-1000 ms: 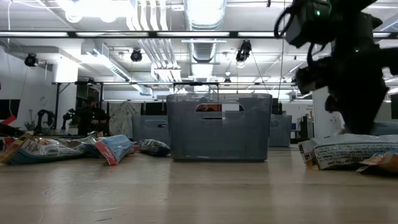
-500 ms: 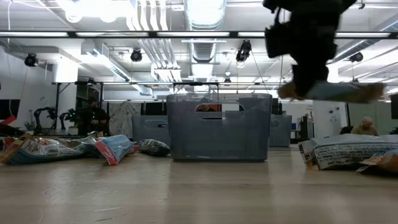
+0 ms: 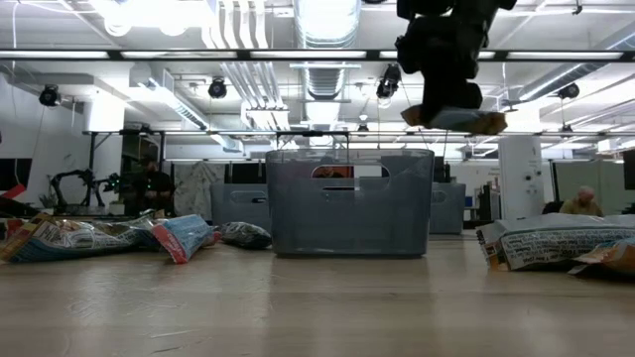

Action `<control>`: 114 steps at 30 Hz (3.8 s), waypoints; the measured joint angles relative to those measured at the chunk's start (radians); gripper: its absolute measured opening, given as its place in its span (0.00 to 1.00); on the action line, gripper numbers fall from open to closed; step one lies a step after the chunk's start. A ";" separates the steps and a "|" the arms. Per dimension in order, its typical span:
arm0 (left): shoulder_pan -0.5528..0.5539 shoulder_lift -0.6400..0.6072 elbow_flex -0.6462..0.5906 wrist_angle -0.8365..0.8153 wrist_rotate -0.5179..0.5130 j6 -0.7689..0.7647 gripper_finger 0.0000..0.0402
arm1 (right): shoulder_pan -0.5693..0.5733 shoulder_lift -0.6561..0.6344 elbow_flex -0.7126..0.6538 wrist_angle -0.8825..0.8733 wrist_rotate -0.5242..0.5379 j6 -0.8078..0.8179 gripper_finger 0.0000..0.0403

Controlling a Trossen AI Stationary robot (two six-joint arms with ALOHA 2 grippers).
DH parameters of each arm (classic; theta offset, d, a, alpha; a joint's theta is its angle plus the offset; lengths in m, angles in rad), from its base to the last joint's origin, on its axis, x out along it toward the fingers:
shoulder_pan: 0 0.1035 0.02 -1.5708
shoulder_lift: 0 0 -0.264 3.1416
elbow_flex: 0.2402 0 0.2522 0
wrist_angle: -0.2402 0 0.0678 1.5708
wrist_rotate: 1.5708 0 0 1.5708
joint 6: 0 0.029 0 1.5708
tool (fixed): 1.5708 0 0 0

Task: Pick and place Granola Bars by type
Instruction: Put the yellow granola bar into the right black bin, then put the red granola bar into the left black bin

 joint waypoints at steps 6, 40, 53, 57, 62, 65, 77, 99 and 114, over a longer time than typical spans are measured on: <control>0.000 0.000 0.000 0.000 0.000 0.006 0.00 | -0.153 0.000 0.032 -0.009 0.000 -0.042 0.17; 0.000 0.000 0.000 0.000 0.000 0.003 0.00 | -0.489 0.227 0.040 0.229 -0.012 0.179 0.17; 0.000 0.000 0.000 0.000 0.000 -0.003 0.00 | -0.495 0.307 0.073 0.232 0.016 0.178 0.21; 0.000 0.000 0.000 0.000 0.000 -0.006 0.00 | -0.500 0.309 0.071 0.232 0.020 0.178 0.28; 0.000 0.000 0.000 0.000 0.000 -0.006 0.00 | -0.505 0.307 0.070 0.232 0.021 0.165 0.36; 0.000 0.000 0.000 0.000 0.000 -0.005 0.00 | -0.505 0.306 0.071 0.226 0.021 0.143 0.39; 0.000 0.000 0.000 0.000 0.000 -0.007 0.00 | -0.442 0.120 0.072 0.153 -0.047 -0.038 0.28; 0.000 0.000 0.000 0.000 0.000 -0.005 0.00 | -0.092 -0.301 0.070 0.110 -0.204 -0.156 0.02; 0.000 -0.038 0.000 -0.068 0.000 -0.022 0.00 | 0.191 -0.346 0.069 0.087 -0.196 -0.097 0.02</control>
